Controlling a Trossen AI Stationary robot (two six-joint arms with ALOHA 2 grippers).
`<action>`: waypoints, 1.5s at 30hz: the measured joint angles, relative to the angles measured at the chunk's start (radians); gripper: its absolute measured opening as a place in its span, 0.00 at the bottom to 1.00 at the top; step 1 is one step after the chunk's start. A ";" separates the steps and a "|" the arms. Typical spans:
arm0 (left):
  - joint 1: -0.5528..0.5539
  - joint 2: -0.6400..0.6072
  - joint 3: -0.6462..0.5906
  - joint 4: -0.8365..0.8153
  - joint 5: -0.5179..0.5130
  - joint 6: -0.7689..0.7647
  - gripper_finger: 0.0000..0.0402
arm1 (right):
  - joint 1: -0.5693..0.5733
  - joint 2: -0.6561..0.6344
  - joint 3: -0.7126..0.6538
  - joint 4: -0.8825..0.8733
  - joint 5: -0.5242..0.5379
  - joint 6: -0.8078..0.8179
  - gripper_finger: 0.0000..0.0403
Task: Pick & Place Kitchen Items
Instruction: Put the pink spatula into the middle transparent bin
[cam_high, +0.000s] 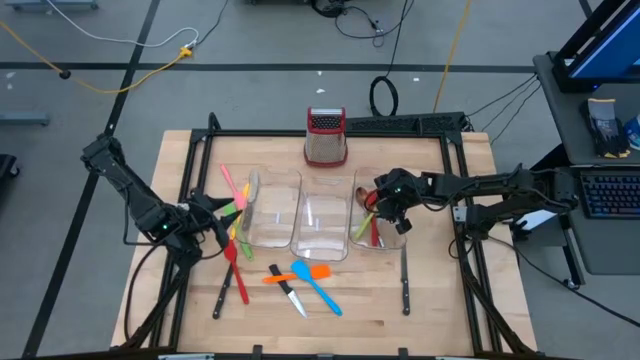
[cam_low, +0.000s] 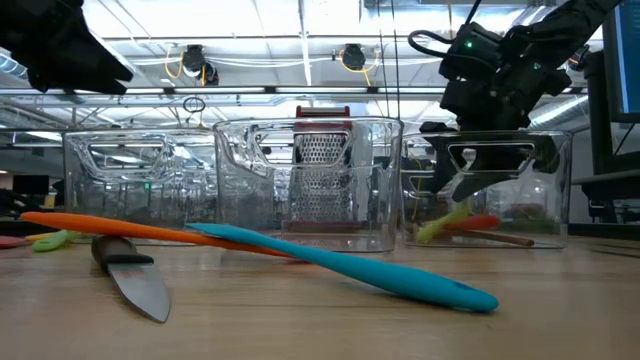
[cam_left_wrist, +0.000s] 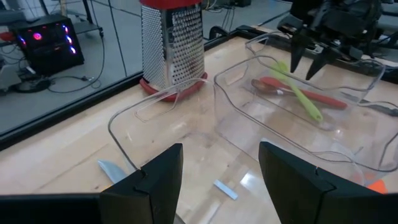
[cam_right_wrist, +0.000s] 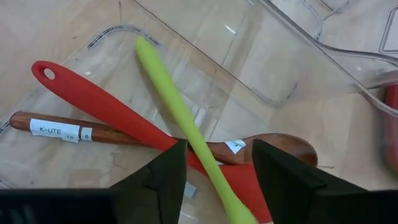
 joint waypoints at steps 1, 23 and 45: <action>0.002 0.000 0.000 0.000 0.000 0.002 0.54 | 0.000 0.000 0.000 0.003 0.000 0.000 0.45; 0.004 0.000 0.000 0.002 0.038 0.020 0.54 | 0.275 -0.205 0.000 -0.047 -0.001 0.166 0.14; 0.004 0.000 0.000 0.006 0.237 -0.088 0.54 | 0.670 -0.269 -0.001 0.069 0.264 0.365 0.00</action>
